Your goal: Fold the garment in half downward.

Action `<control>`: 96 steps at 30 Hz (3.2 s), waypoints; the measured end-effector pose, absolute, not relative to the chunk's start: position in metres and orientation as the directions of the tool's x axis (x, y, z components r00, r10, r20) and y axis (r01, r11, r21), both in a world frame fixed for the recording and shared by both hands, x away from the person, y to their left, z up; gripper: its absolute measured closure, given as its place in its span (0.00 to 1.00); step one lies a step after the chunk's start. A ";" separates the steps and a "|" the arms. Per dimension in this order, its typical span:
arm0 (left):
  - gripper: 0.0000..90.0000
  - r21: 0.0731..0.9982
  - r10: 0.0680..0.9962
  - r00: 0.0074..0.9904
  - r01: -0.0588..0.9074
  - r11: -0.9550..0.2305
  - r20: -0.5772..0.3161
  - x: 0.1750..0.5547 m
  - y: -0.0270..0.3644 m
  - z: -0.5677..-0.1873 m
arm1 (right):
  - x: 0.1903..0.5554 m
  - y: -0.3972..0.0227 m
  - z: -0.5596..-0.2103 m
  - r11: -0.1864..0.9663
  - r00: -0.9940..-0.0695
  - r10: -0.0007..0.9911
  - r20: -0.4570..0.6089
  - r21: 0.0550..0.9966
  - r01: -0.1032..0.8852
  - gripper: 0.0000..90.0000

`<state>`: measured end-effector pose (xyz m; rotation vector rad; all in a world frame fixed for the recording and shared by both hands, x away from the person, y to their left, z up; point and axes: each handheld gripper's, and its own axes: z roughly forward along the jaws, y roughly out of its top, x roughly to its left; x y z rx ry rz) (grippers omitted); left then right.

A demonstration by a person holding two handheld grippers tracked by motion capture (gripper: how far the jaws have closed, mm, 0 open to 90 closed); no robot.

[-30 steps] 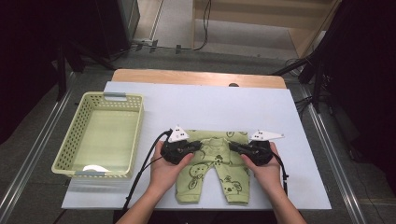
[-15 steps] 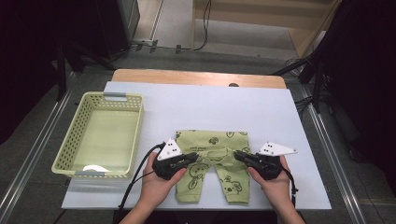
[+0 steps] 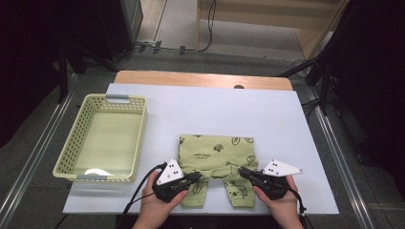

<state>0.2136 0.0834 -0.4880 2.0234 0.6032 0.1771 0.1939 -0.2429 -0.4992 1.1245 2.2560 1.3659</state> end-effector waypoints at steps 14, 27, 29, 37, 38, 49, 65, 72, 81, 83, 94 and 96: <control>0.95 0.840 0.464 0.878 0.338 -0.426 -0.118 0.198 0.087 -0.494 | 0.167 -0.240 -0.505 0.288 -0.686 0.716 0.130 0.840 0.460 0.95; 0.96 0.827 0.448 0.884 0.346 -0.443 -0.130 0.191 0.089 -0.499 | 0.157 -0.239 -0.508 0.315 -0.700 0.702 0.132 0.824 0.471 0.95; 0.96 0.825 0.442 0.886 0.351 -0.444 -0.139 0.190 0.090 -0.498 | 0.155 -0.240 -0.508 0.314 -0.706 0.695 0.140 0.823 0.472 0.94; 0.77 0.827 0.405 0.894 0.370 -0.423 -0.192 0.190 0.094 -0.495 | 0.155 -0.247 -0.503 0.257 -0.731 0.653 0.200 0.849 0.462 0.52; 0.66 0.831 0.396 0.898 0.365 -0.419 -0.194 0.189 0.094 -0.494 | 0.156 -0.247 -0.502 0.255 -0.725 0.660 0.197 0.849 0.462 0.42; 0.00 0.868 0.442 0.879 0.354 -0.349 -0.181 0.202 0.092 -0.468 | 0.161 -0.252 -0.492 0.198 -0.687 0.690 0.228 0.853 0.482 0.00; 0.00 0.851 0.510 0.848 0.369 -0.374 -0.144 0.255 0.074 -0.458 | 0.161 -0.249 -0.494 0.217 -0.673 0.714 0.192 0.853 0.474 0.00; 0.00 0.837 0.556 0.816 0.411 -0.360 -0.161 0.283 0.074 -0.469 | 0.162 -0.250 -0.495 0.218 -0.670 0.717 0.192 0.851 0.477 0.00; 0.00 0.809 0.595 0.780 0.470 -0.351 -0.195 0.309 0.079 -0.483 | 0.163 -0.250 -0.497 0.225 -0.673 0.714 0.194 0.847 0.483 0.00; 0.00 0.802 0.602 0.774 0.479 -0.356 -0.196 0.312 0.080 -0.486 | 0.163 -0.250 -0.497 0.227 -0.671 0.716 0.191 0.846 0.483 0.00; 0.01 0.776 0.637 0.743 0.519 -0.358 -0.204 0.325 0.085 -0.497 | 0.163 -0.251 -0.500 0.232 -0.666 0.722 0.188 0.841 0.489 0.00; 0.01 0.772 0.640 0.740 0.526 -0.357 -0.208 0.326 0.086 -0.499 | 0.164 -0.251 -0.501 0.231 -0.665 0.722 0.190 0.840 0.490 0.00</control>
